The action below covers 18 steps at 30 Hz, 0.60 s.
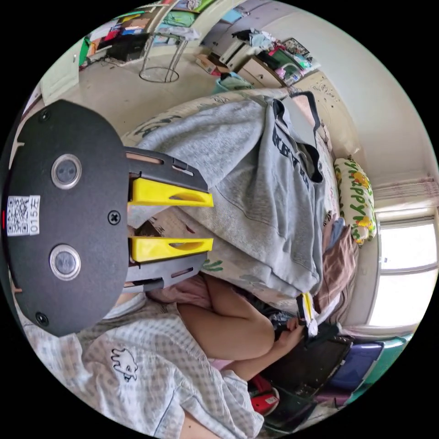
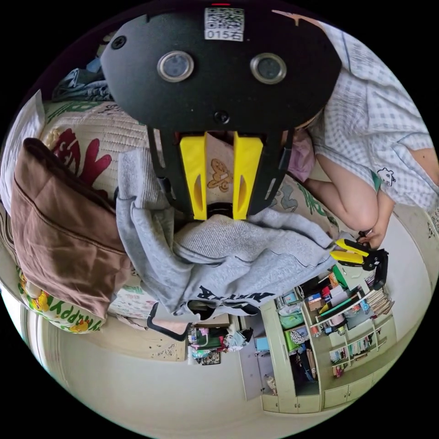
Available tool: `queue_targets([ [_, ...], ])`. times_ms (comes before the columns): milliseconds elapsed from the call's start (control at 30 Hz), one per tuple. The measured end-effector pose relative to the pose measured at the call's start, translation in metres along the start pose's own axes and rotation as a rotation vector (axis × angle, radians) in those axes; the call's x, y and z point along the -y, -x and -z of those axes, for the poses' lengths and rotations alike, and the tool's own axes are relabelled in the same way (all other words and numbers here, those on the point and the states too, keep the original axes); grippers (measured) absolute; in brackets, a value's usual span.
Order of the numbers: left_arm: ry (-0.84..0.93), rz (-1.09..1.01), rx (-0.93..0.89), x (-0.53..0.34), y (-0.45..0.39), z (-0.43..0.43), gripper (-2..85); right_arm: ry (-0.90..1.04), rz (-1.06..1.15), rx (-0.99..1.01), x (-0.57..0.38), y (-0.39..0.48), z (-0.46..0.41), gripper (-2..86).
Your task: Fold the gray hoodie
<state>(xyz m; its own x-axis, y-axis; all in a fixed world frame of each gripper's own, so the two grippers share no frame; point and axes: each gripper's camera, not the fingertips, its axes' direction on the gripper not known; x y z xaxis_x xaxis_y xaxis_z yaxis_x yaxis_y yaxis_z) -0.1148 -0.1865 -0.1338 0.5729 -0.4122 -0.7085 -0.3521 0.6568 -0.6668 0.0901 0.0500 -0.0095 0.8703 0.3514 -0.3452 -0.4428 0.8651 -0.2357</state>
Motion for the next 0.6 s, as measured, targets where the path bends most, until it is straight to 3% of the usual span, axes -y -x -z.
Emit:
queue_targets([
  [333,-0.046,0.088,0.099,-0.018,0.040,0.012,0.8,-0.037,0.080,-0.120,0.047,0.025,0.000,1.9],
  [500,-0.141,0.262,0.307,-0.048,0.063,0.046,0.1,0.132,0.168,-0.137,0.058,0.035,-0.004,1.5],
  [600,-0.154,0.300,0.307,-0.058,0.070,0.047,0.1,0.195,0.173,-0.109,0.051,0.038,-0.010,2.2],
])
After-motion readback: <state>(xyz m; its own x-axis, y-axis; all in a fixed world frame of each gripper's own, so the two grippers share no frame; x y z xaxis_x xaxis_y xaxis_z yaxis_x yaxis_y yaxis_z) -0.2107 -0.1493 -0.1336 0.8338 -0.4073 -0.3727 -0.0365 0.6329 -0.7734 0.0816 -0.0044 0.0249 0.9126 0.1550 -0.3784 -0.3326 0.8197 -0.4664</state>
